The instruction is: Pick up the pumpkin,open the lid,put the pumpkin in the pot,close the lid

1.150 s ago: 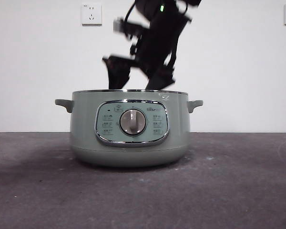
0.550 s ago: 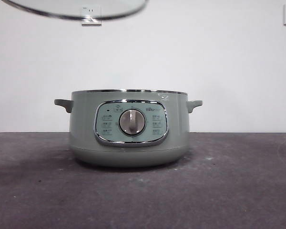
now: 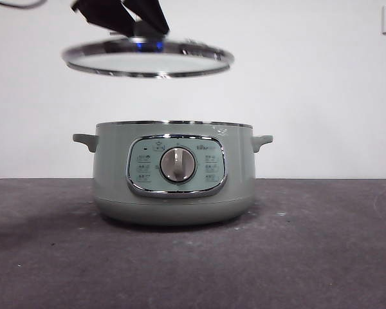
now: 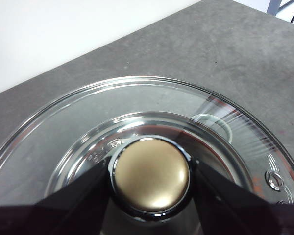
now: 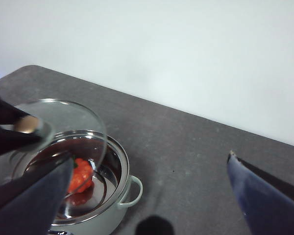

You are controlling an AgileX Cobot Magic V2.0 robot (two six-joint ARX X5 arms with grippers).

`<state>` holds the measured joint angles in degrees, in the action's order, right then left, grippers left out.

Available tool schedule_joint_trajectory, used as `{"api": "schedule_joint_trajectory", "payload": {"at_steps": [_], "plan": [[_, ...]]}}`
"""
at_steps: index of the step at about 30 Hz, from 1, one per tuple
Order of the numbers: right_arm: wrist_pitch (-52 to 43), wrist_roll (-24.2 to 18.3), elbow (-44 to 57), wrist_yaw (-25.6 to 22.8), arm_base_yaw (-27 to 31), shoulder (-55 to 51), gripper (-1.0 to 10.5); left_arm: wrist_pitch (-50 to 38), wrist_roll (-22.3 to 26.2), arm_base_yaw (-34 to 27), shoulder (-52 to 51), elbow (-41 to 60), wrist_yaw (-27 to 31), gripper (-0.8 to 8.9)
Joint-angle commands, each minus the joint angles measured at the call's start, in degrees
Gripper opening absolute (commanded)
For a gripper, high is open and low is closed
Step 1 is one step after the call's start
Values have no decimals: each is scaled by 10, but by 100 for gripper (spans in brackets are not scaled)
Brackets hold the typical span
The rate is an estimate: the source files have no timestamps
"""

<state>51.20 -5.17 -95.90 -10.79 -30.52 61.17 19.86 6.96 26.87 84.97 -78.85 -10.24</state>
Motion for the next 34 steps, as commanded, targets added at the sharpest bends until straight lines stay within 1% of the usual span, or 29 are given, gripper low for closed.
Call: {"api": "schedule_joint_trajectory", "payload": {"at_steps": [1,7,13,24,34], "plan": [[6,6,0,1,-2,-9,596,-49,6,4,15,-4,-6,-9],[20,6,0,1,-2,-15,595,-85,6,9,60,-4,-6,-9],[33,6,0,1,-2,-15,595,-89,6,12,90,-4,-5,-9],[34,6,0,1,-2,-15,595,-100,6,17,121,-4,-6,-9],[50,6,0,1,-2,-15,595,-99,6,17,128,-4,-3,-9]]}}
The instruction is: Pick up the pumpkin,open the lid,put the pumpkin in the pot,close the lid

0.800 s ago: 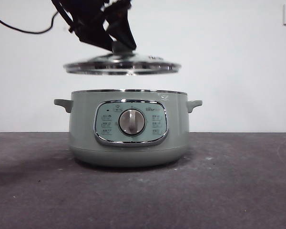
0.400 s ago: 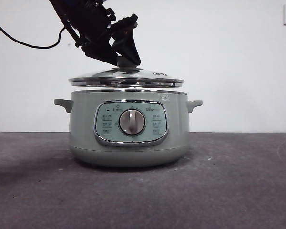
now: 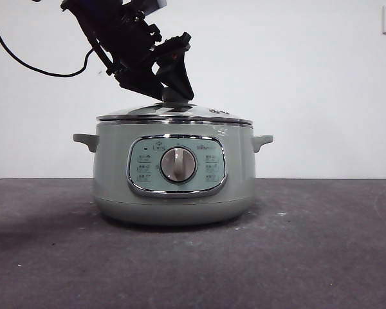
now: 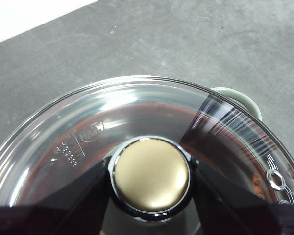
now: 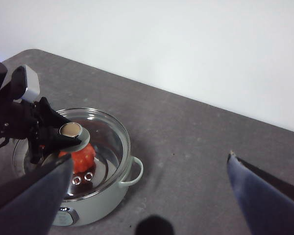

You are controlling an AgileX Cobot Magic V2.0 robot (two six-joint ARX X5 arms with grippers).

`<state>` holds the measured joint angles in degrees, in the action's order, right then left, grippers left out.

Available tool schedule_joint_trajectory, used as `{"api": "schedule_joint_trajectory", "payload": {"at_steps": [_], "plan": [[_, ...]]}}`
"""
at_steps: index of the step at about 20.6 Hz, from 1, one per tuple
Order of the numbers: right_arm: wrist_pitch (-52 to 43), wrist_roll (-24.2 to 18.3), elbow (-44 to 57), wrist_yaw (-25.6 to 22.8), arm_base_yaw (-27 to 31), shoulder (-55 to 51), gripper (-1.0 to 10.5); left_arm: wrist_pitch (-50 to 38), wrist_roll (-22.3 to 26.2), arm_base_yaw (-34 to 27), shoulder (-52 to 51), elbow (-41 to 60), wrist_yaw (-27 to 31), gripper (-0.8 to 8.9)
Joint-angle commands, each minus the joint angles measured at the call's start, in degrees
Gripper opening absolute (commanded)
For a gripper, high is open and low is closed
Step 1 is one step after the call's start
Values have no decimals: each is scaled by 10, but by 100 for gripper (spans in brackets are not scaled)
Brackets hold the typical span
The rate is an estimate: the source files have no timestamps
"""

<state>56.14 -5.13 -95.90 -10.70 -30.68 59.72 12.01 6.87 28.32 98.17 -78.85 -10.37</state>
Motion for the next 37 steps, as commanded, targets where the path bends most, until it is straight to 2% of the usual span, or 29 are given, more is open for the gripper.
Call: {"api": "schedule_joint_trajectory", "payload": {"at_steps": [1,7,9,12,13,22,24,29,33,34,37], "plan": [[1,5,0,1,-1,0,595,-18,7,2,-4,-4,-2,-9],[17,6,0,3,-1,0,595,-7,7,2,-4,-4,-2,22],[32,6,0,7,-1,2,595,-6,7,2,-4,-4,-2,149],[58,11,0,46,-1,4,595,-4,7,2,-4,-4,-2,424],[66,14,0,57,-1,5,595,-3,7,2,-4,-4,-2,455],[121,23,0,155,-1,10,595,-1,2,2,-7,-4,-2,468],[128,27,0,168,-1,10,595,7,2,2,-12,-4,-2,468],[136,27,0,168,-2,10,595,39,2,2,-59,-4,14,468],[159,27,0,170,-2,14,594,130,2,1,-154,-4,13,468],[171,27,0,183,-2,18,594,164,2,1,-185,-4,12,468],[207,26,0,263,-2,34,585,269,0,3,-279,-4,6,467]]}}
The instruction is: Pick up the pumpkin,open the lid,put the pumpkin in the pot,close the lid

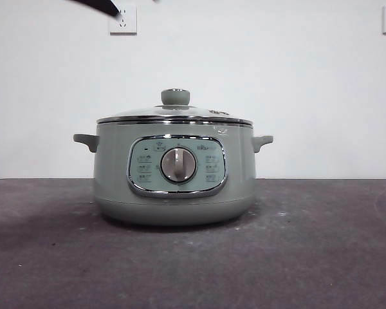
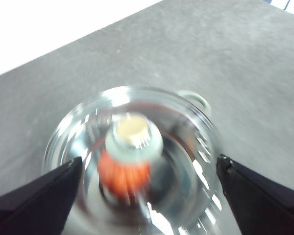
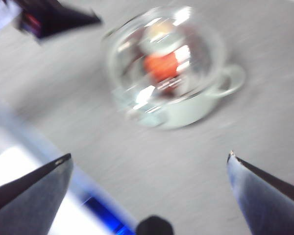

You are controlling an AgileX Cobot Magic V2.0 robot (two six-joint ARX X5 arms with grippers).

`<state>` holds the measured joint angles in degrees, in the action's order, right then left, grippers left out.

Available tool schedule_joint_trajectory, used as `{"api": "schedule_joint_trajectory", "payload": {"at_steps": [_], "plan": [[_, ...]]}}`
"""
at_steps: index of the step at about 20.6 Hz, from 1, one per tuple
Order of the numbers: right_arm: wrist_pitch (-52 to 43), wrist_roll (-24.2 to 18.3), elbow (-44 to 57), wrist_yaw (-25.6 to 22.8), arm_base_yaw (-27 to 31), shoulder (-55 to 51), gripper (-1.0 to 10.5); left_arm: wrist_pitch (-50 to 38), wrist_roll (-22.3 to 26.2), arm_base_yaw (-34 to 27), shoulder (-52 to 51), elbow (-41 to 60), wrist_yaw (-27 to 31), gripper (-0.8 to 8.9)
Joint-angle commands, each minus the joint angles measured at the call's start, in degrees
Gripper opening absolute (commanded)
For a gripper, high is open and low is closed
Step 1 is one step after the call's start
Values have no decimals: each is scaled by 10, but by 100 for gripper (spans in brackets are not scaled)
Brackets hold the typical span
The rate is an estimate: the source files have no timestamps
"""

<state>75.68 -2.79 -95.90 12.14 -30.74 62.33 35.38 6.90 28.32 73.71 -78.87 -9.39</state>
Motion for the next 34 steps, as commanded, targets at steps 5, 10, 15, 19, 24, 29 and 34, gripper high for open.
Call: {"api": "schedule_joint_trajectory", "payload": {"at_steps": [5,10,15,19,24,29,34], "plan": [[29,-2,0,74,-2,37,282,154,-11,5,-149,-4,-61,114],[26,-22,0,74,-2,45,-7,211,-11,5,-178,-4,-61,-8],[19,-8,0,72,-1,45,1,214,-11,5,-178,-4,-60,-3],[20,-7,0,70,-1,44,1,214,-11,5,-178,-4,-60,-3],[20,-7,0,70,-1,43,1,213,-11,5,-177,-4,-60,-3],[20,-7,0,70,-1,43,1,213,-11,5,-177,-4,-59,-3],[20,-7,0,70,-1,43,1,215,-11,5,-177,-4,-59,-3]]}}
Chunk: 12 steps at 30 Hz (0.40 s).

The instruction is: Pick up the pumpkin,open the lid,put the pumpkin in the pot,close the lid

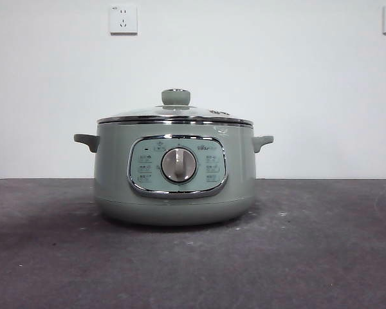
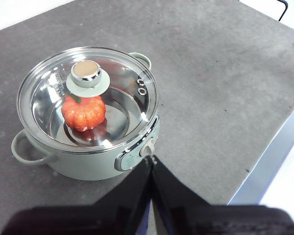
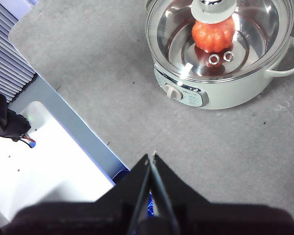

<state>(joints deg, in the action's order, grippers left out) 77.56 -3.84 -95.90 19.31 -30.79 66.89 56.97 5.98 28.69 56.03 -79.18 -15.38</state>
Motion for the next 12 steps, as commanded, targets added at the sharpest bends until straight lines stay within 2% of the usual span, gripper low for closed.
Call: {"api": "schedule_joint_trajectory", "payload": {"at_steps": [1,3,6,8,12], "plan": [[1,3,0,-2,0,-3,1,-1,-2,2,0,-1,1,-3],[1,3,0,-2,0,-3,1,-3,9,2,0,-1,7,-3],[1,3,0,-1,0,-3,1,-27,5,-21,-13,0,64,-3],[1,3,0,-1,0,-3,1,-52,5,-50,-28,2,81,-3],[1,3,0,-2,0,-3,1,-101,7,-134,-83,30,76,-3]]}}
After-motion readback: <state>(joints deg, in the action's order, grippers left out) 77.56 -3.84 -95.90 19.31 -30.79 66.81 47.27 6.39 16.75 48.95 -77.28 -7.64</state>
